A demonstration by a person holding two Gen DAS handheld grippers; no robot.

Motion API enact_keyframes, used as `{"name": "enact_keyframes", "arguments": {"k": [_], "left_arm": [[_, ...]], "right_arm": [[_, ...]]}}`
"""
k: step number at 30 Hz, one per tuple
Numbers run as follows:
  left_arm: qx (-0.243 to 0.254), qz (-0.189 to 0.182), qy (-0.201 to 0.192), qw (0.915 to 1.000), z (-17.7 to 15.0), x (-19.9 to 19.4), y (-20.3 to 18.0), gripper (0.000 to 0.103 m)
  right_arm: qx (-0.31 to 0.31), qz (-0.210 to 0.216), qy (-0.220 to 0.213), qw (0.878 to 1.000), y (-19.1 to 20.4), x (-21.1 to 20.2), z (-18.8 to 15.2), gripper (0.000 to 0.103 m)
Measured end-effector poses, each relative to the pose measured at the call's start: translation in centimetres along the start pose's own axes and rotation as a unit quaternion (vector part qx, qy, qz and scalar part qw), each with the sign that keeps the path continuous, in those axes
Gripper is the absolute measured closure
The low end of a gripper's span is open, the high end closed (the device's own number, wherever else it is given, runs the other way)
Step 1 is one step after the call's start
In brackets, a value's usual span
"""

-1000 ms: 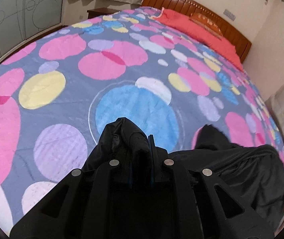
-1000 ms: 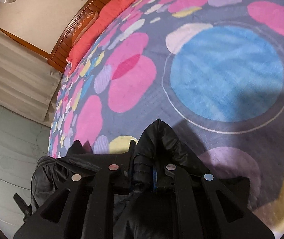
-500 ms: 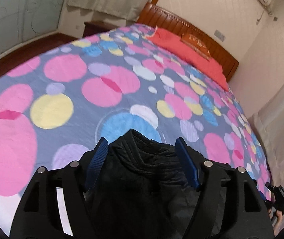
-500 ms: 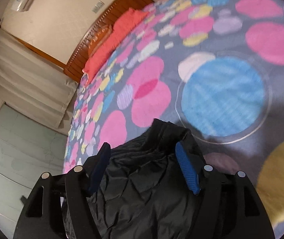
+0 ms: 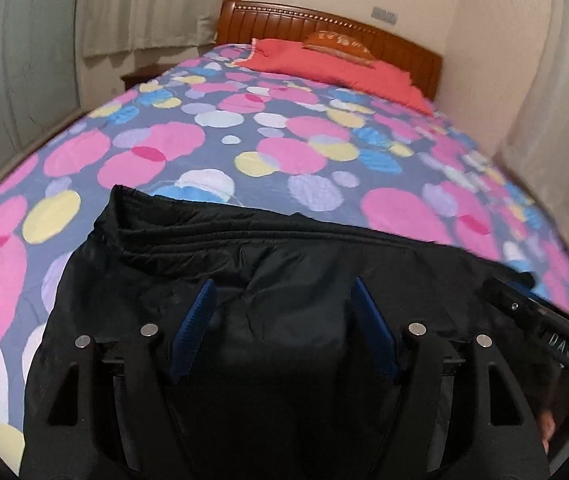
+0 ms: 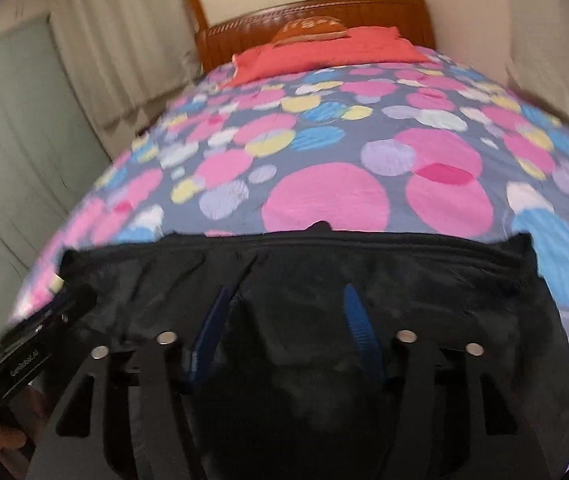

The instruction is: Fold large clothes

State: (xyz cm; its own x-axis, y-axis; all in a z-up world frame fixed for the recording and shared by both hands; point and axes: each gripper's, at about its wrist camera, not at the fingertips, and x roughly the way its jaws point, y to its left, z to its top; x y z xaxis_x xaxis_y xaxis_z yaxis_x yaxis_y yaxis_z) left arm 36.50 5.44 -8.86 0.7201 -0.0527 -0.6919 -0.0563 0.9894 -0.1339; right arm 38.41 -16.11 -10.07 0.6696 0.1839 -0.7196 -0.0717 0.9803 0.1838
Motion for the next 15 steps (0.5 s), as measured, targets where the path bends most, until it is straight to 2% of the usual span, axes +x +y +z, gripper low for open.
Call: {"name": "enact_keyframes", "arguments": {"k": [2, 5, 7, 11, 15], "left_arm": [[0.004, 0.026, 0.017, 0.9995, -0.4, 2.0, -0.1, 0.033], [0.003, 0.032, 0.055, 0.998, -1.4, 4.9, 0.2, 0.033], [0.022, 0.042, 0.047, 0.9978, -2.0, 5.4, -0.3, 0.032], [0.04, 0.059, 0.028, 0.9971, -3.1, 6.2, -0.9, 0.031], [0.05, 0.071, 0.034, 0.9956, -3.2, 6.6, -1.3, 0.031]], "right_arm": [[-0.027, -0.029, 0.009, 0.999, 0.7, 1.7, -0.4, 0.046], [-0.025, -0.038, 0.039, 0.998, 0.2, 4.1, -1.6, 0.045], [-0.023, -0.039, 0.049, 0.998, -0.1, 5.4, -2.3, 0.045], [-0.031, -0.05, 0.025, 0.998, -0.1, 5.9, -3.6, 0.044], [-0.03, -0.052, 0.02, 0.998, 0.2, 5.8, -3.7, 0.042]]}}
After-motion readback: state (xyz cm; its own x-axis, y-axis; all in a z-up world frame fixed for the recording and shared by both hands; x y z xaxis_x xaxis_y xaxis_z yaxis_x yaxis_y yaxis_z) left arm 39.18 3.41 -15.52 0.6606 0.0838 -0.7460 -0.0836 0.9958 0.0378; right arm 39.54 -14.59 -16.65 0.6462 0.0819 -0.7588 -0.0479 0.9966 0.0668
